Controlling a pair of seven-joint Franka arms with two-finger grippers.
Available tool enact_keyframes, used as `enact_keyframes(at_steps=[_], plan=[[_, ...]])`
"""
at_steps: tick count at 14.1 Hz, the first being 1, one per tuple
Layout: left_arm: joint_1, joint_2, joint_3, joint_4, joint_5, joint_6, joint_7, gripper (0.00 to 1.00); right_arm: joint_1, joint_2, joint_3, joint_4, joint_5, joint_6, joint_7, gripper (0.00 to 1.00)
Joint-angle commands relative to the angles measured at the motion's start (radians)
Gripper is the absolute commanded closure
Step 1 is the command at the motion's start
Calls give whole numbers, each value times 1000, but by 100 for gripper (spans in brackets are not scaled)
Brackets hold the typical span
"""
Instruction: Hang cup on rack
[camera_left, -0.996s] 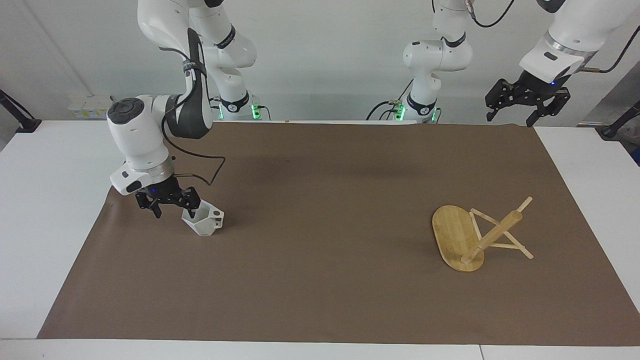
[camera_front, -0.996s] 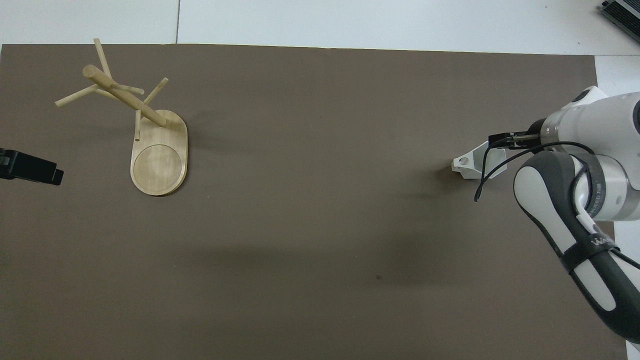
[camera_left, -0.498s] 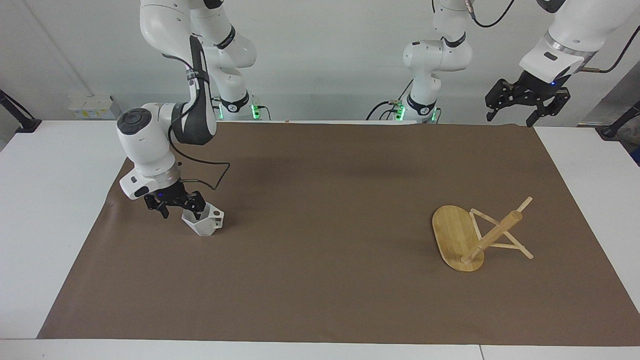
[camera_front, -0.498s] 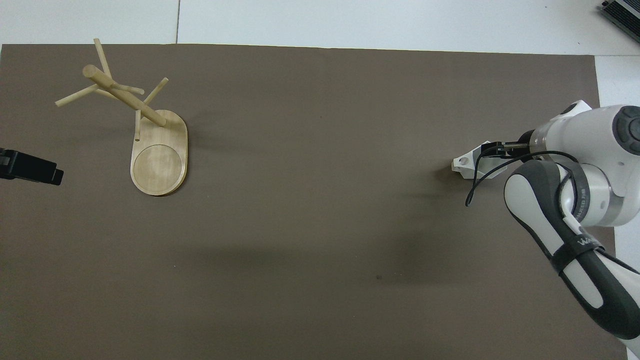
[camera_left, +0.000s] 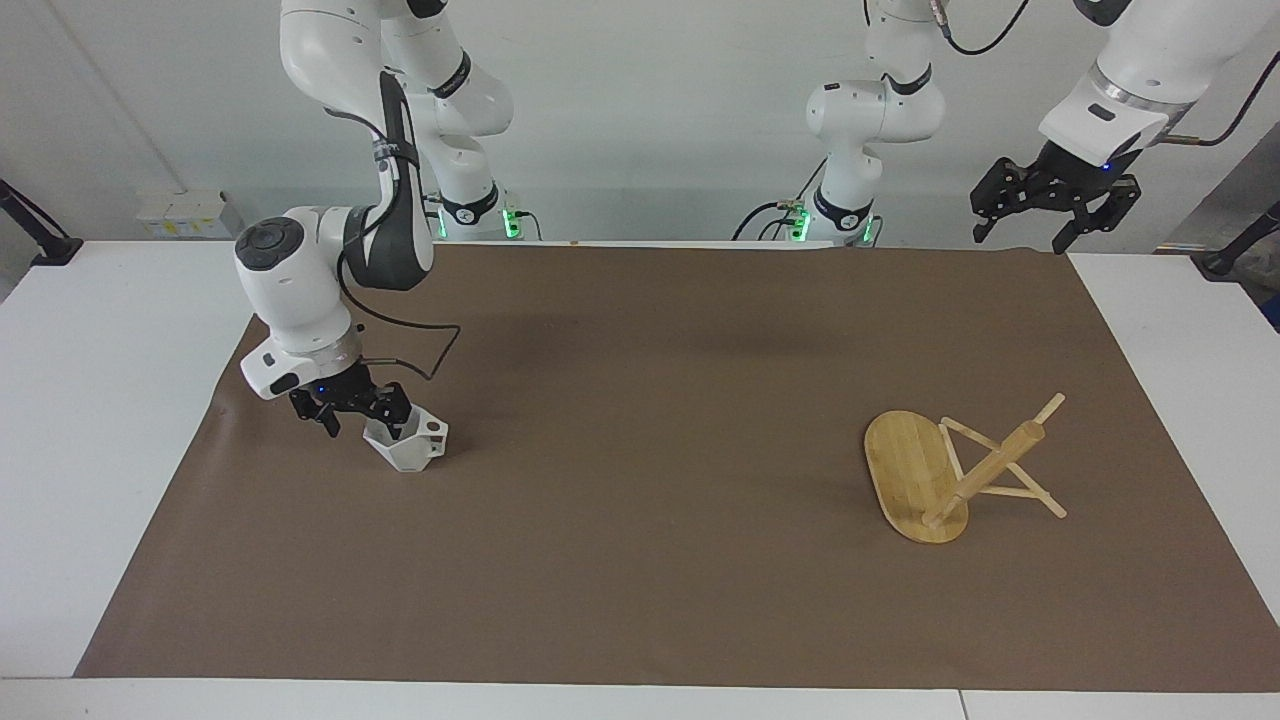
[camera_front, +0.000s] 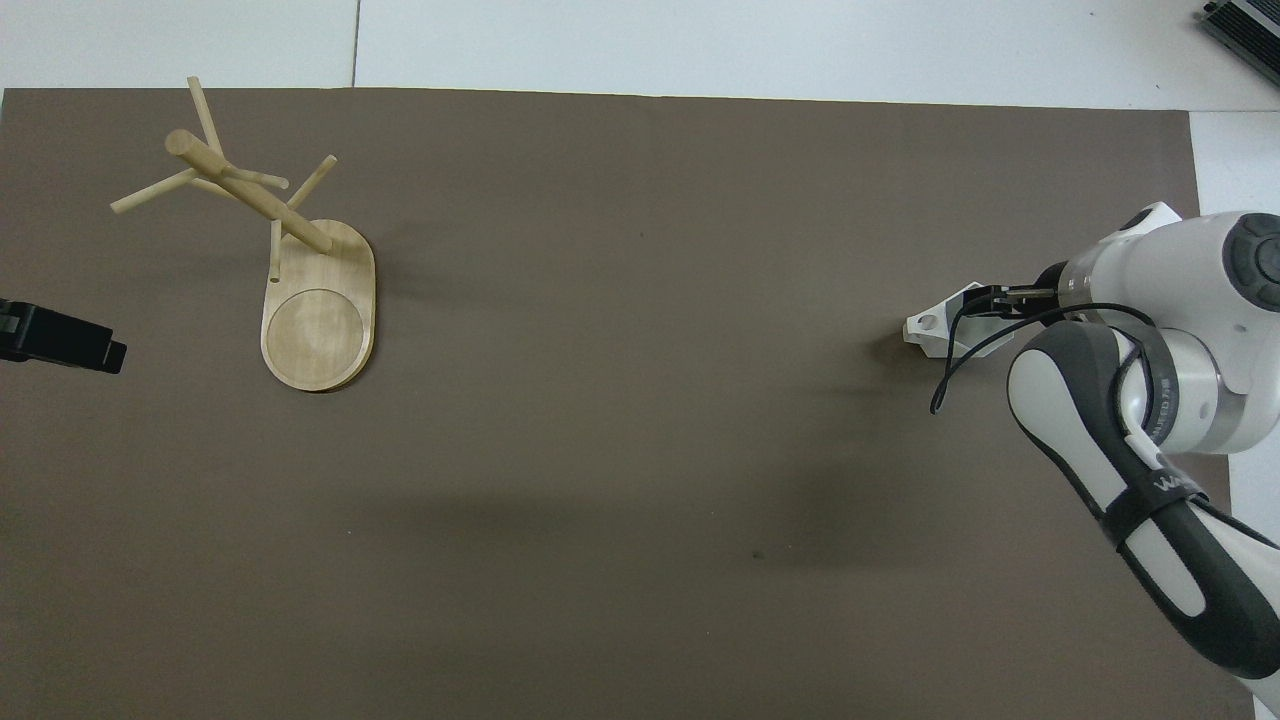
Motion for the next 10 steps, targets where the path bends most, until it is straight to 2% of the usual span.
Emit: enact_keyframes(at_steps=[1, 5, 10], plan=[[60, -39, 0, -38, 15, -54, -5, 0, -14, -6, 10, -17, 10, 26, -4, 28], [105, -39, 4, -38, 15, -49, -2, 0, -13, -7, 12, -17, 10, 24, -4, 51], [97, -40, 0, -28, 12, -35, 2, 0, -13, -6, 13, -15, 10, 23, 2, 87]])
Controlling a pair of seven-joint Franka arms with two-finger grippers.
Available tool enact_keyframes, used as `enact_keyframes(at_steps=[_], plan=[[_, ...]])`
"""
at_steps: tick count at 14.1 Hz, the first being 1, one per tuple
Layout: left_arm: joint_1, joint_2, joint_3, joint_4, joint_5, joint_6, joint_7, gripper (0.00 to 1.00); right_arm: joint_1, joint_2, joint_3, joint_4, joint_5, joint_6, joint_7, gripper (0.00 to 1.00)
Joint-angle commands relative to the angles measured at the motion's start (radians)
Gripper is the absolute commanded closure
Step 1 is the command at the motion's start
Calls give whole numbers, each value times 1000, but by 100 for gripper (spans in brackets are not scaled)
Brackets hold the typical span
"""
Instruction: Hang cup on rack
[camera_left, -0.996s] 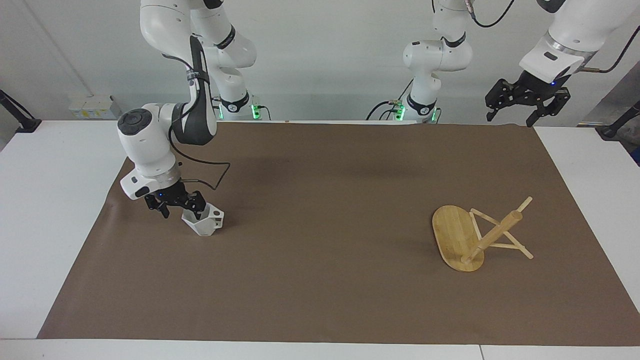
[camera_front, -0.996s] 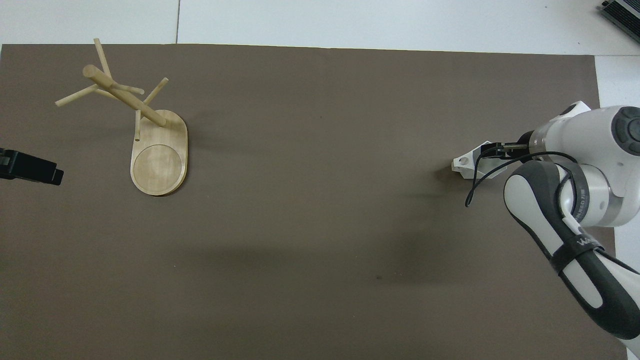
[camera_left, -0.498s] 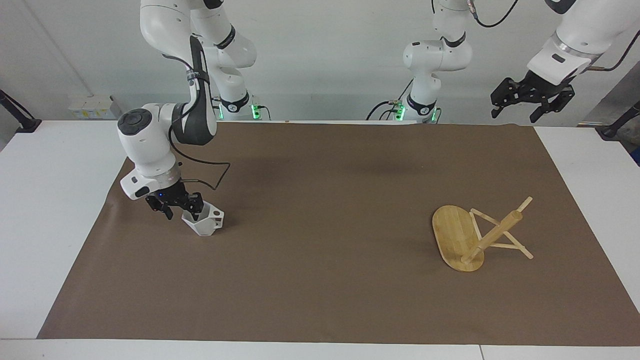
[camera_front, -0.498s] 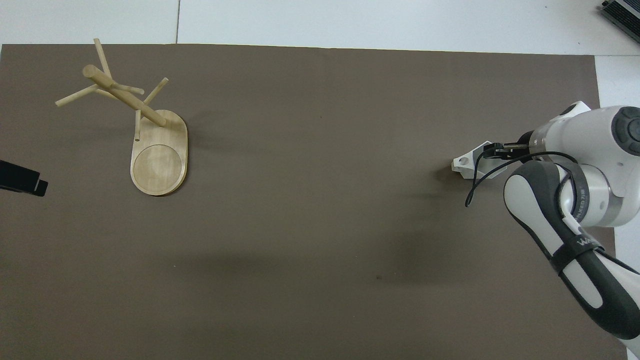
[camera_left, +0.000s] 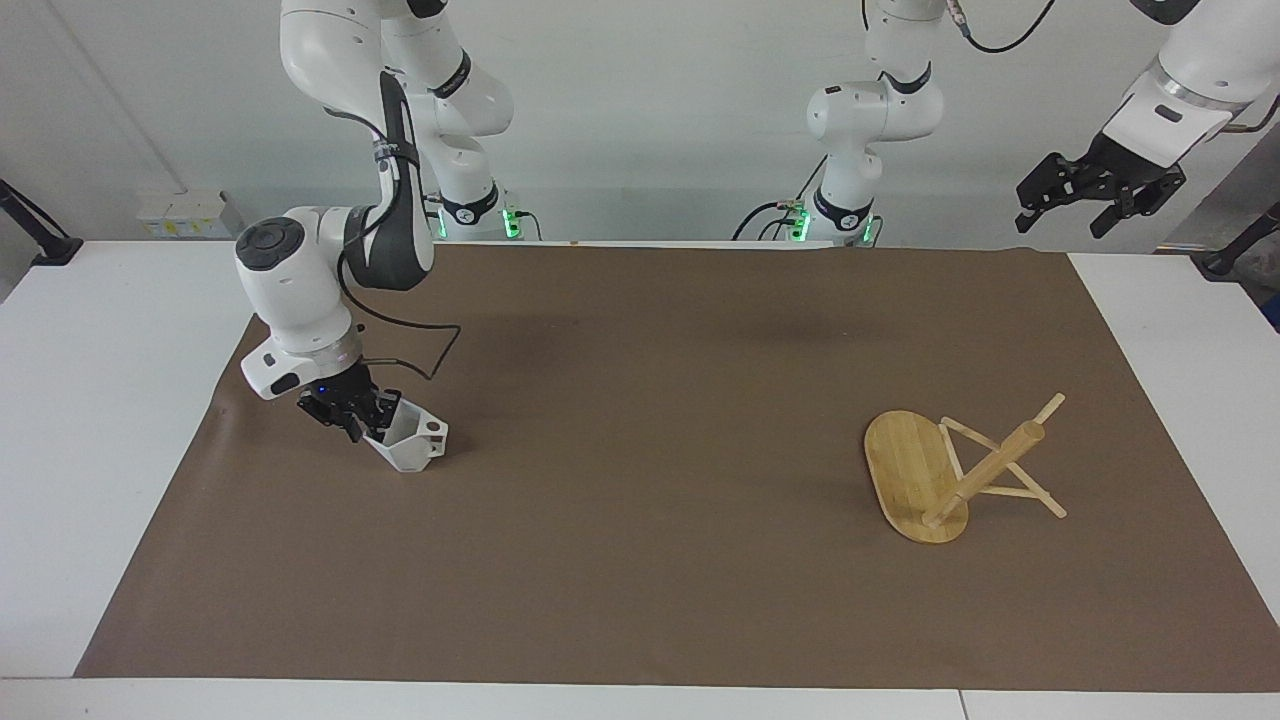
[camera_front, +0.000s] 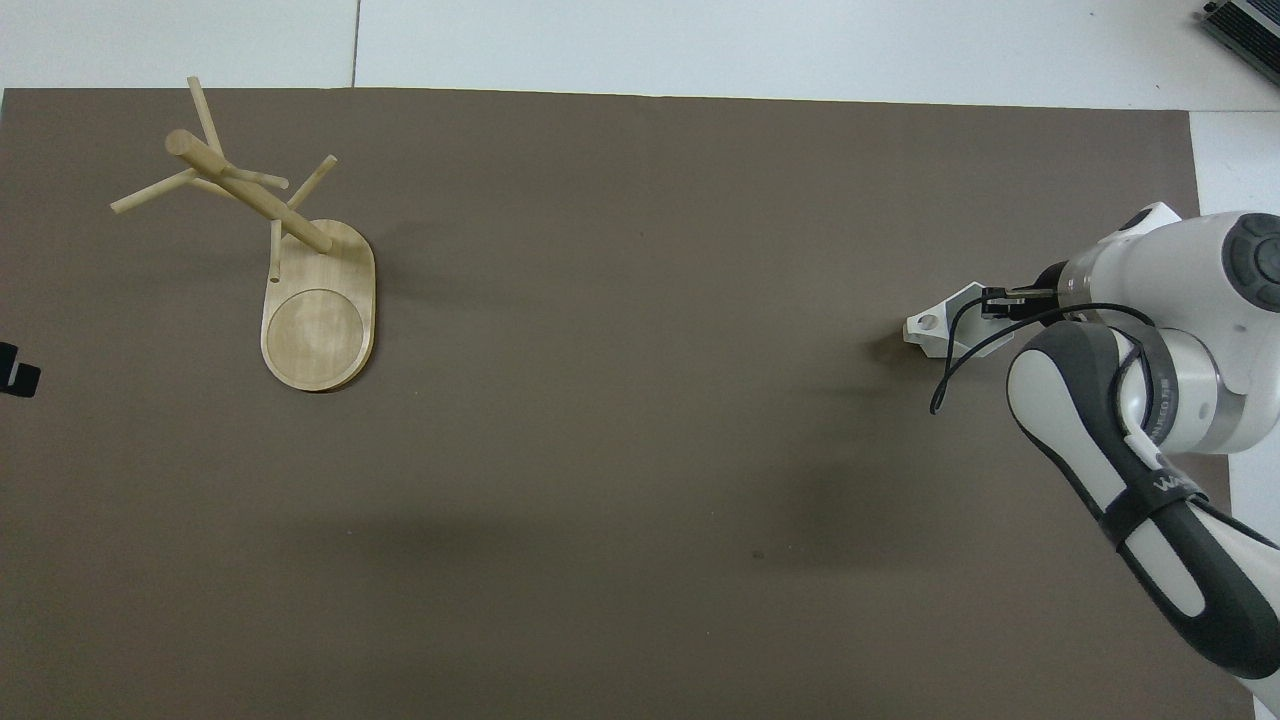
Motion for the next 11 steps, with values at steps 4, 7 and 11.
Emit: enact_keyframes(at_steps=[4, 7, 11], plan=[[-25, -32, -33, -33, 4, 37, 4, 0, -13, -6, 13, -12, 10, 16, 4, 100], [-42, -34, -45, -36, -8, 51, 14, 0, -13, -4, 13, -2, 10, 7, 2, 100], [-100, -40, -50, -53, -11, 98, 62, 0, -13, -9, 30, 68, 11, -65, -3, 100]])
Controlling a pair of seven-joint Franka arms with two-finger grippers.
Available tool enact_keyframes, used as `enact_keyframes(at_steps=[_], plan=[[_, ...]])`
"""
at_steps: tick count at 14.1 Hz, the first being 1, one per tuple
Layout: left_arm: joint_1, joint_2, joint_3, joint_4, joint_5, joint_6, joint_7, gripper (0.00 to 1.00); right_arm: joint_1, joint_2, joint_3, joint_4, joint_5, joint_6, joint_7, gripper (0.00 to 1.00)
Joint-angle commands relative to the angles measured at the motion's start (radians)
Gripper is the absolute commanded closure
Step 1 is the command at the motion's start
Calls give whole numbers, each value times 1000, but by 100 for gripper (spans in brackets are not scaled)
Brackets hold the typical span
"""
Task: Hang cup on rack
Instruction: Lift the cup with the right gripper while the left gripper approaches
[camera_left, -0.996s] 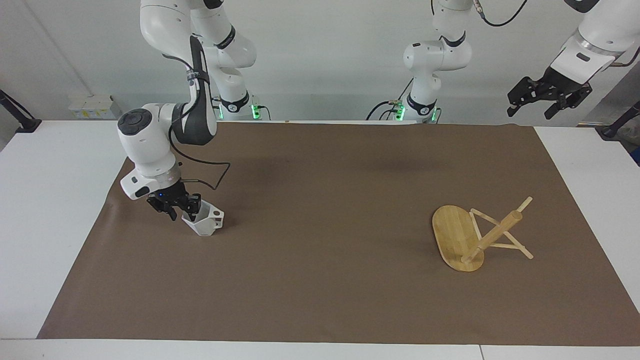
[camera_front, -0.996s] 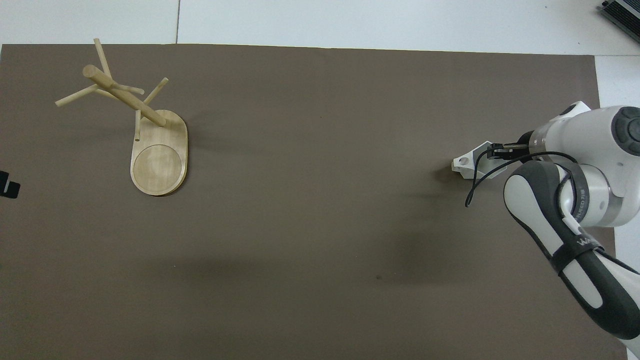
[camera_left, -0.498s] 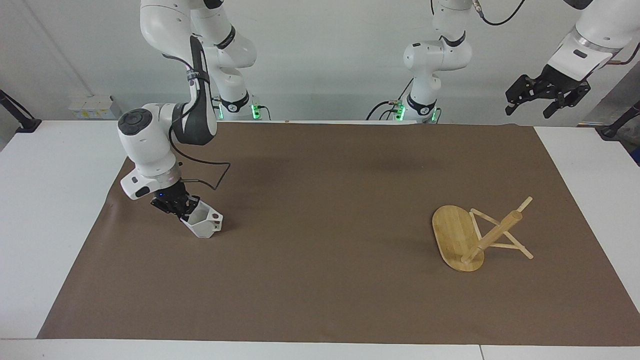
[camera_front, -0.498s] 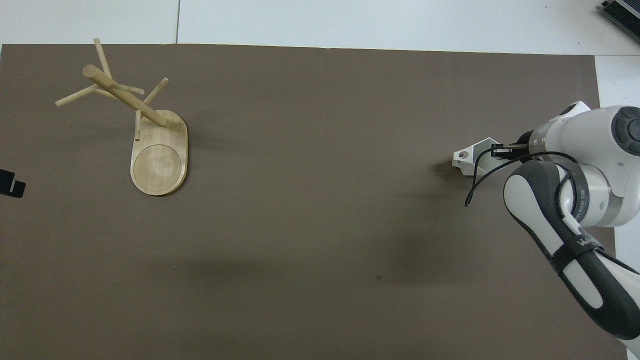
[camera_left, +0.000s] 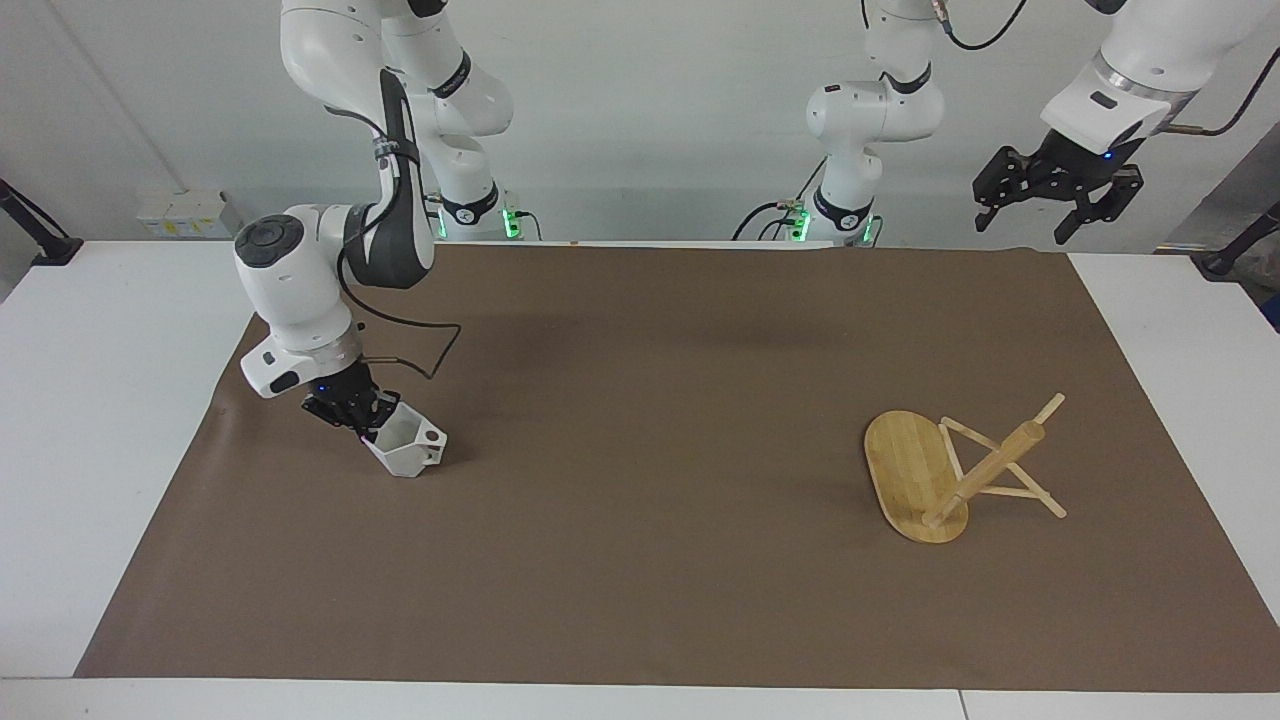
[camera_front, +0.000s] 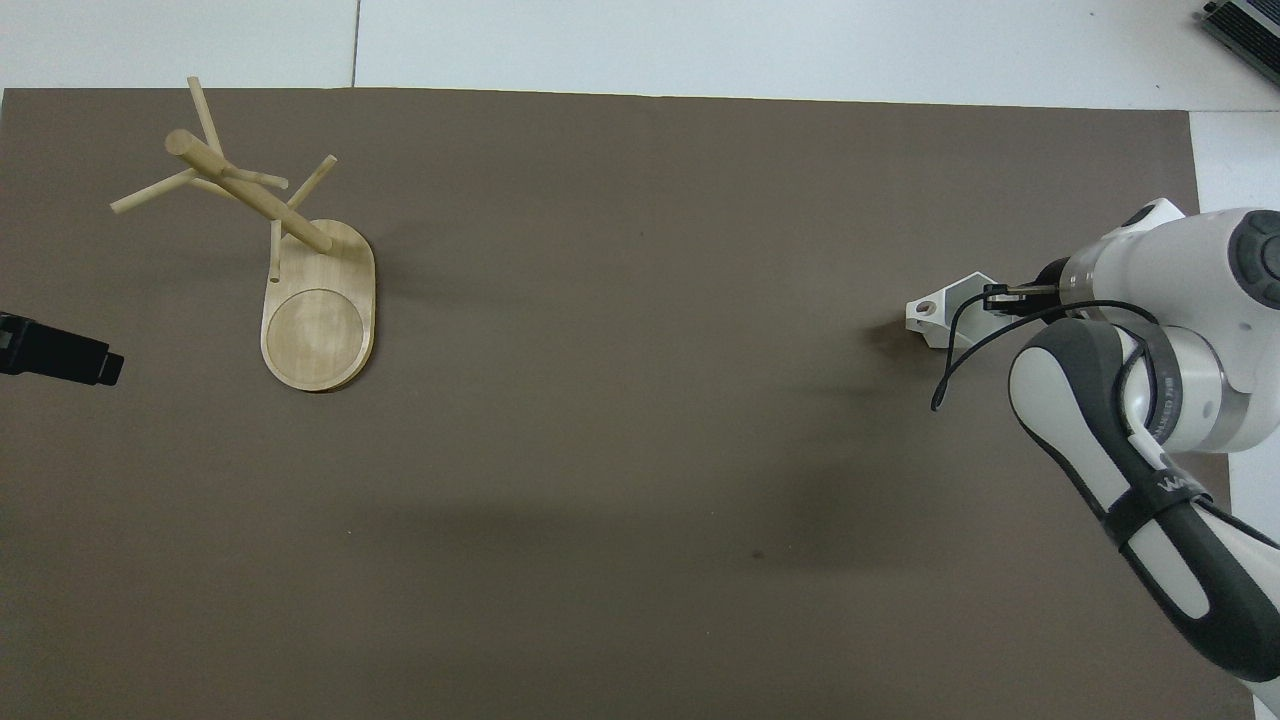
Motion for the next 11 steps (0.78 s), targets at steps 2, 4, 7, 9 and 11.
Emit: enact_keyframes(at_steps=[2, 4, 7, 9, 11], plan=[[-36, -43, 9, -74, -53, 64, 23, 0, -13, -9, 45, 84, 5, -92, -3, 100], [-39, -54, 8, -103, -101, 99, 24, 0, -13, -17, 77, 107, 6, -123, 2, 100], [-65, -68, 8, -143, -145, 137, 67, 0, -15, -20, 125, 153, 58, -170, 2, 100], [-67, -97, 9, -200, -205, 180, 167, 0, -15, -20, 149, 183, 168, -192, -3, 100], [-67, -112, 9, -235, -250, 205, 236, 0, -15, -26, 182, 191, 268, -192, -3, 100]])
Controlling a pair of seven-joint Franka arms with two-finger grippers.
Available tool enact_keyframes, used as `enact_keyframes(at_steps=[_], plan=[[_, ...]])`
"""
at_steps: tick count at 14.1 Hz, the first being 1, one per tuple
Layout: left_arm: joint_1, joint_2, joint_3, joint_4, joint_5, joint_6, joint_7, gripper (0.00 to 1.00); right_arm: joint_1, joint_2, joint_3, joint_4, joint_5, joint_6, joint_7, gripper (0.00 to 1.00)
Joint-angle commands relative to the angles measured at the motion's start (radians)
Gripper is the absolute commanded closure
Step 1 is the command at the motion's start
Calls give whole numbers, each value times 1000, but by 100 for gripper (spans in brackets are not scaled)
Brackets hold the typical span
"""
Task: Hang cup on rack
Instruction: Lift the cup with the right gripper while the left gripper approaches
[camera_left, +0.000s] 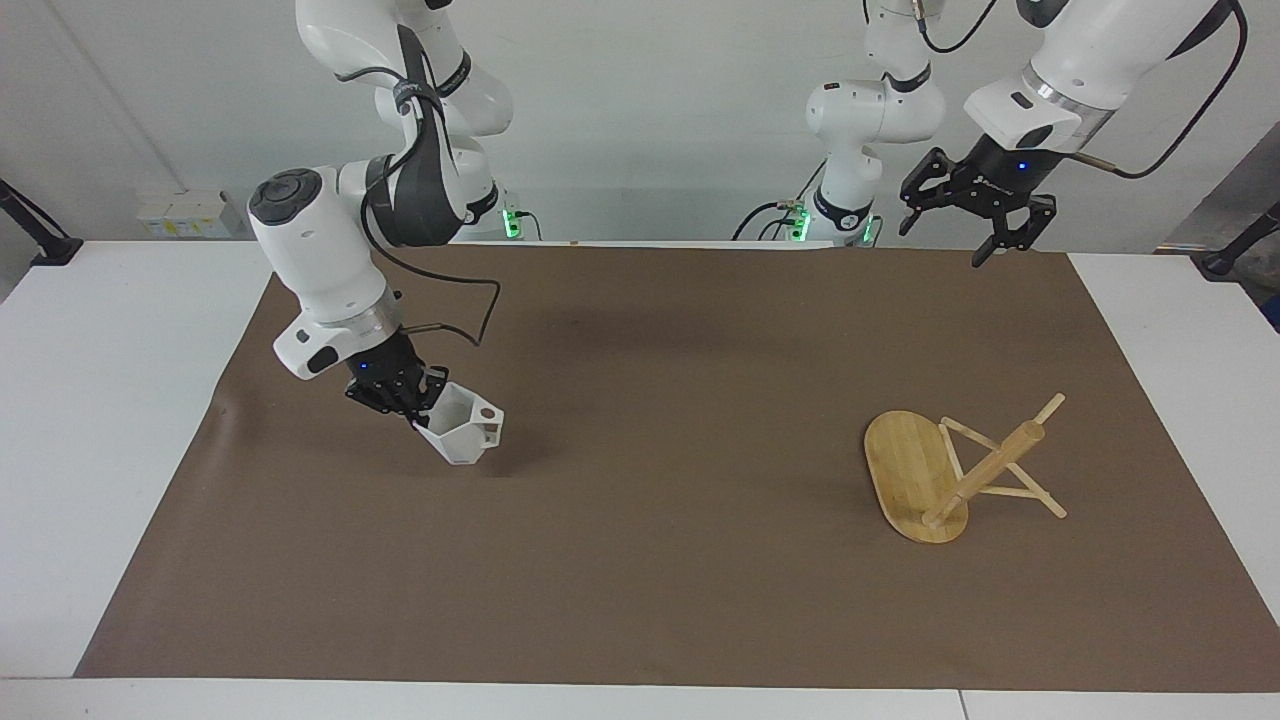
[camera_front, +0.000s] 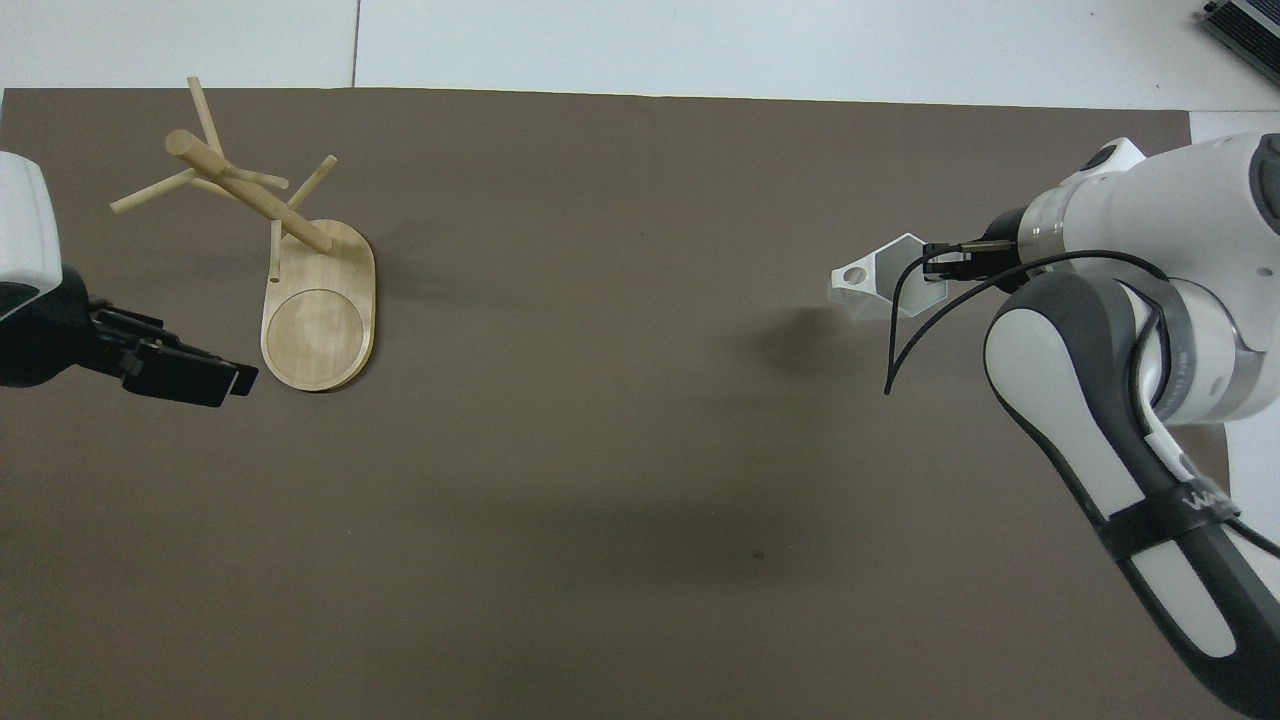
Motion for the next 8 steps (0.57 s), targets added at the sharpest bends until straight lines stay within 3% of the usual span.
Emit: enact_keyframes(at_steps=[1, 4, 8], plan=[[-13, -60, 13, -95, -47, 76, 131, 0, -15, -11, 63, 17, 142, -21, -3, 100], [-8, -80, 13, -151, -174, 113, 302, 0, -15, -23, 133, 22, 285, -19, 5, 100], [-11, -97, 13, -205, -285, 168, 486, 0, -15, -21, 236, 60, 304, -19, 0, 100]])
